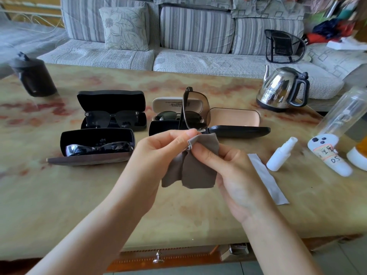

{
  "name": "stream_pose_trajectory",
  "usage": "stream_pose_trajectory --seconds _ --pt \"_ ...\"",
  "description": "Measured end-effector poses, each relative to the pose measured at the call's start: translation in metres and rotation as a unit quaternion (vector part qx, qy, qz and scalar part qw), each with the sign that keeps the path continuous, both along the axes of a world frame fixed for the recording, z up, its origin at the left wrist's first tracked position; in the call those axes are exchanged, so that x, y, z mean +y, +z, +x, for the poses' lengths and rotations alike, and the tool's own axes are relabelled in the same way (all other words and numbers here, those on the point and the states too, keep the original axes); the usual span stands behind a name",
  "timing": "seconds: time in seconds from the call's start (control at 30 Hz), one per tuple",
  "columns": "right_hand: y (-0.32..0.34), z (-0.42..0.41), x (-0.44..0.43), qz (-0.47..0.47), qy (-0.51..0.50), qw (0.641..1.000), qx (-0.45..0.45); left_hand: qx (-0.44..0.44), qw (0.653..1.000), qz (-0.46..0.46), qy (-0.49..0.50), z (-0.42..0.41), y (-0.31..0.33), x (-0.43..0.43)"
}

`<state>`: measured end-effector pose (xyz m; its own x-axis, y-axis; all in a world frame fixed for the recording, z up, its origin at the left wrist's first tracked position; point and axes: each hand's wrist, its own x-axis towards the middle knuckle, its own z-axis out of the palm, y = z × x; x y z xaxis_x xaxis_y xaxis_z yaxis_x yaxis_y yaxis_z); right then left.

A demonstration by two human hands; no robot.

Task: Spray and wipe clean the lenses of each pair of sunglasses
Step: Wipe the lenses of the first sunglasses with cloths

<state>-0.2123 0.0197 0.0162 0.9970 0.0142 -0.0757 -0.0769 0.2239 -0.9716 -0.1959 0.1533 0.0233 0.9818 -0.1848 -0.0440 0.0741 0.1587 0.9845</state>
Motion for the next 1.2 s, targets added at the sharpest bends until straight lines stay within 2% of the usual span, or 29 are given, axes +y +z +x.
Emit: stream_pose_trajectory --seconds 0.17,0.3,0.43,0.67,0.77,1.07,1.2 --pt "0.001 -0.002 -0.001 -0.038 0.043 0.998 -0.011 0.004 0.999 -0.039 0.004 -0.001 0.002 0.003" --pt "0.003 -0.005 -0.002 -0.064 0.081 0.995 -0.007 -0.031 0.997 -0.039 0.051 0.004 0.004 0.007" --pt "0.002 -0.004 -0.006 -0.088 0.099 0.991 0.004 -0.037 0.997 -0.039 0.051 0.005 0.003 0.009" --pt "0.001 -0.003 0.006 -0.049 0.012 0.998 -0.031 -0.018 0.999 0.004 0.04 -0.002 0.002 0.002" --pt "0.003 -0.004 0.01 -0.035 -0.017 0.998 -0.046 0.006 1.0 -0.013 0.025 -0.006 0.005 -0.001" --pt "0.01 -0.008 0.011 -0.098 -0.092 0.99 -0.051 -0.014 0.997 -0.072 0.004 -0.007 0.003 -0.001" --pt "0.004 -0.007 0.01 -0.098 -0.084 0.99 -0.059 -0.009 0.998 -0.063 0.017 -0.005 -0.001 0.001"
